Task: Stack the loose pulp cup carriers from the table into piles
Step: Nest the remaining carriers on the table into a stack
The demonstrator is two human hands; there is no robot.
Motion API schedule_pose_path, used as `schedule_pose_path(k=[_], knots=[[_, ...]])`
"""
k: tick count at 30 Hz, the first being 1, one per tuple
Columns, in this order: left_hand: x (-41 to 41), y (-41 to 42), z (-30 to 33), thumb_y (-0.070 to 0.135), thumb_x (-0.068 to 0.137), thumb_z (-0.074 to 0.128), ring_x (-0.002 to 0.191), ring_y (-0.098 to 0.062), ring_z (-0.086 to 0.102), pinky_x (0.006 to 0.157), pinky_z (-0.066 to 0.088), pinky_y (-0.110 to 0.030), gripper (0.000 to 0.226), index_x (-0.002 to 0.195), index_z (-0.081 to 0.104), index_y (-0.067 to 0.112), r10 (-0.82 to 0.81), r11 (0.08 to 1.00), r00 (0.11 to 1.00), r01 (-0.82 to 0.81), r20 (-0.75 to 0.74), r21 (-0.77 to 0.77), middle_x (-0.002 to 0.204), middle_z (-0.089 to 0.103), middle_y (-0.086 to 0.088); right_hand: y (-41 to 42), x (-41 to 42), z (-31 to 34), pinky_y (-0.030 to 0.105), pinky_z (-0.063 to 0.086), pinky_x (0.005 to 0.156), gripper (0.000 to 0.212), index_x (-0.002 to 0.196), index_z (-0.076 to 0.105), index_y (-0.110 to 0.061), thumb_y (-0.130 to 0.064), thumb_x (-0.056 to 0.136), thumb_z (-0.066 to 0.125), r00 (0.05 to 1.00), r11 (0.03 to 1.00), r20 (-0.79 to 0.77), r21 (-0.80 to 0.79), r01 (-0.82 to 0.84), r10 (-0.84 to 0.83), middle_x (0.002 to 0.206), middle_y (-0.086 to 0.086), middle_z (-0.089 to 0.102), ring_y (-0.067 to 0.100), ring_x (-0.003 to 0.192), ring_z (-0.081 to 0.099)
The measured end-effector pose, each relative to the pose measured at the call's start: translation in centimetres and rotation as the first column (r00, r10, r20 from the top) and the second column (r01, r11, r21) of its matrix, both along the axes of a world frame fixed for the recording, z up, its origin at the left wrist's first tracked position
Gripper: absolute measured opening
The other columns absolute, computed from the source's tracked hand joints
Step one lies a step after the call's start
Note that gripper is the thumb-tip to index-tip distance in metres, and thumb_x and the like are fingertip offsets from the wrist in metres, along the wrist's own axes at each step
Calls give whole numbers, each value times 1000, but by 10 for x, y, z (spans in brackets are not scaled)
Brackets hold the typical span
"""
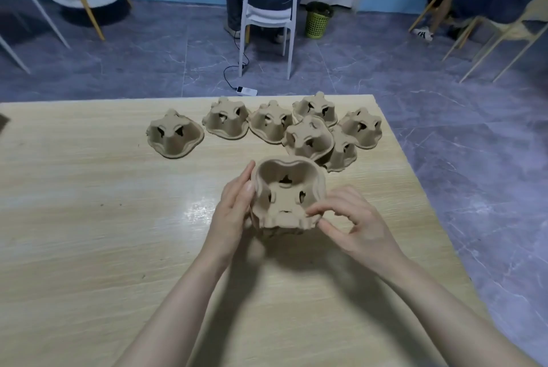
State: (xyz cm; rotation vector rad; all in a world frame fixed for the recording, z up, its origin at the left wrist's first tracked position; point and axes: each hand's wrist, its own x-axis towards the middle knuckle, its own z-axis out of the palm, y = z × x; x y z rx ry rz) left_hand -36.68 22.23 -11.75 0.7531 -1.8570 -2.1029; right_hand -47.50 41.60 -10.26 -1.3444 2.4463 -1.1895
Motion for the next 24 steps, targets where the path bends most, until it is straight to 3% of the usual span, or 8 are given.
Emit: schedule_pose_path(k=[4,7,10,13,17,21,24], knots=[[-1,6,-13,60,80,54,134,-16,48,113,35,-57,45,123,61,53,31,996,996,-37,-81,-79,129,59,26,2,-4,-12,15,37,77,29,108,71,-30,-19,83,62,997,999,79,-41,-6,9,96,-9,55,14,95,53],[-4,5,-21,57,77,59,135,-9,47,115,35,-52,52,129,58,52,49,996,993,-56,-109,-67,139,56,19,0,-9,-13,22,41,71,51,123,62,-33,-7,80,60,987,994,156,-103,-33,49,105,-9,59,18,92,55],[-9,4,-24,56,74,62,135,-8,47,116,35,-49,52,126,56,59,54,997,990,-61,-130,-55,144,53,15,2,-16,-9,26,43,68,46,118,65,-26,-8,77,54,985,986,165,-164,-28,55,103,-11,60,16,89,58],[-11,5,-24,55,74,63,134,-13,50,114,37,-51,50,124,58,58,55,995,986,-68,-160,-75,141,57,13,-1,-41,-7,26,46,74,45,108,67,-26,-4,73,50,974,974,222,-201,99,-53,103,-4,62,15,87,60],[-16,1,-26,38,82,67,118,-13,60,102,47,-40,43,124,63,43,57,990,982,-80,-181,-119,127,67,11,-25,-108,-15,45,51,93,29,118,62,-24,-18,90,62,931,956,231,-11,292,-282,113,1,63,16,101,60],[-24,-5,-23,16,95,62,87,-11,63,71,50,-26,26,115,69,32,61,989,989,-78,-137,-122,94,71,12,-52,-151,-20,41,50,94,60,135,50,-18,-50,86,65,915,914,161,240,327,-370,128,1,58,18,108,57],[-28,-7,-23,12,93,63,77,-7,63,60,50,-21,25,106,72,31,101,984,984,-120,-145,-130,84,70,12,-64,-162,-22,41,46,99,80,139,46,-13,-63,80,64,930,900,91,301,315,-356,139,5,53,21,117,54]])
